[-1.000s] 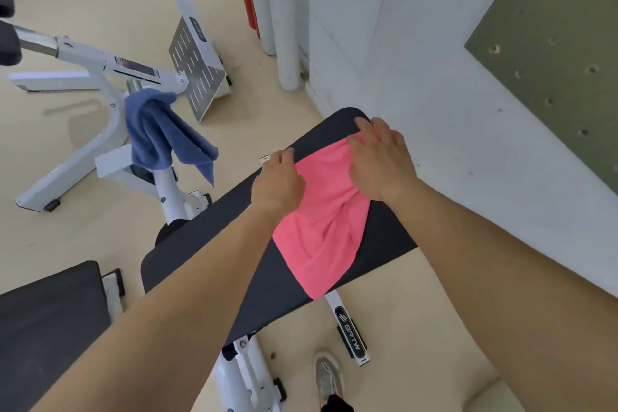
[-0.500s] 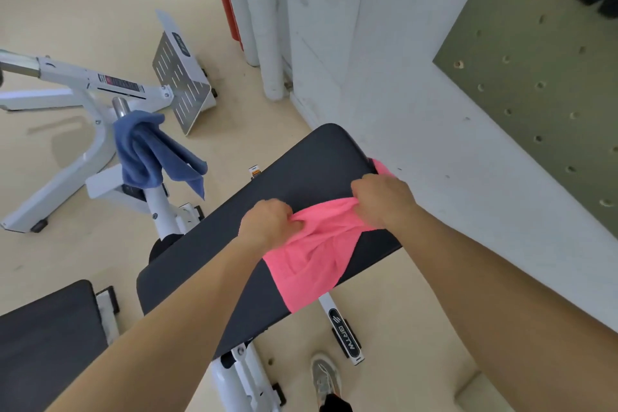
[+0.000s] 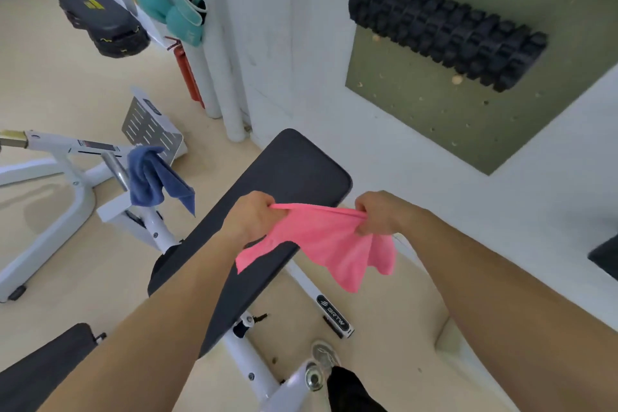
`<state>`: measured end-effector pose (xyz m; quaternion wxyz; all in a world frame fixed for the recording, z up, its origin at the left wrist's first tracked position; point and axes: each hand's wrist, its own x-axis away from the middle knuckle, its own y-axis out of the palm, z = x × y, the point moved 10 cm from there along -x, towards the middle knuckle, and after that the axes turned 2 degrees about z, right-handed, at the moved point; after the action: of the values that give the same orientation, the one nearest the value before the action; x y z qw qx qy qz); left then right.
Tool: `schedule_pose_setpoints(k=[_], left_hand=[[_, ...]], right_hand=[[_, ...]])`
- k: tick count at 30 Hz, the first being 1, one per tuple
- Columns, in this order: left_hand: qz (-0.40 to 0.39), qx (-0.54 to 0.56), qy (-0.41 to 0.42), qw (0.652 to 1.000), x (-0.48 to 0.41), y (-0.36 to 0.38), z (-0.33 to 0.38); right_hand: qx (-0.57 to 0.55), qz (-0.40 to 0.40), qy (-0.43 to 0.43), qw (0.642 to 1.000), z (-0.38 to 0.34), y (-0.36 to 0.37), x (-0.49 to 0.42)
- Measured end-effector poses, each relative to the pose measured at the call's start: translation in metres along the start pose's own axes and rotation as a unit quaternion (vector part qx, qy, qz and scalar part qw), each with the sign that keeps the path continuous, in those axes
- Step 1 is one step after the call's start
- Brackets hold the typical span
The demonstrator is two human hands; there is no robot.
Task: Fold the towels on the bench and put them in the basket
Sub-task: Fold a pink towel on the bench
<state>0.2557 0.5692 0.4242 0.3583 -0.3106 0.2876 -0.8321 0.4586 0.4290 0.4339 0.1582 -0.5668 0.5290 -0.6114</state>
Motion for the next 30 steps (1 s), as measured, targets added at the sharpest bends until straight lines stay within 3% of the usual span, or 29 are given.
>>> schedule_pose_setpoints(k=[8, 16, 19, 24, 30], left_hand=[[0.016, -0.030, 0.092, 0.995, 0.121, 0.013, 0.082], [-0.045, -0.072, 0.155, 0.984, 0.211, 0.069, 0.162], [-0.075, -0.103, 0.183, 0.975, 0.247, 0.107, 0.195], [-0.182, -0.194, 0.253, 0.930, 0.326, 0.203, 0.250], [-0.243, -0.106, 0.265, 0.927, 0.420, 0.327, 0.311]], right_hand=[[-0.050, 0.041, 0.041, 0.997, 0.026, 0.028, 0.173], [-0.064, 0.083, 0.095, 0.990, 0.093, 0.058, 0.312], [-0.076, 0.100, 0.124, 0.984, 0.131, 0.072, 0.363], [-0.086, 0.109, 0.187, 0.972, 0.210, 0.115, 0.457], [-0.164, 0.116, 0.238, 0.950, 0.315, 0.204, 0.592]])
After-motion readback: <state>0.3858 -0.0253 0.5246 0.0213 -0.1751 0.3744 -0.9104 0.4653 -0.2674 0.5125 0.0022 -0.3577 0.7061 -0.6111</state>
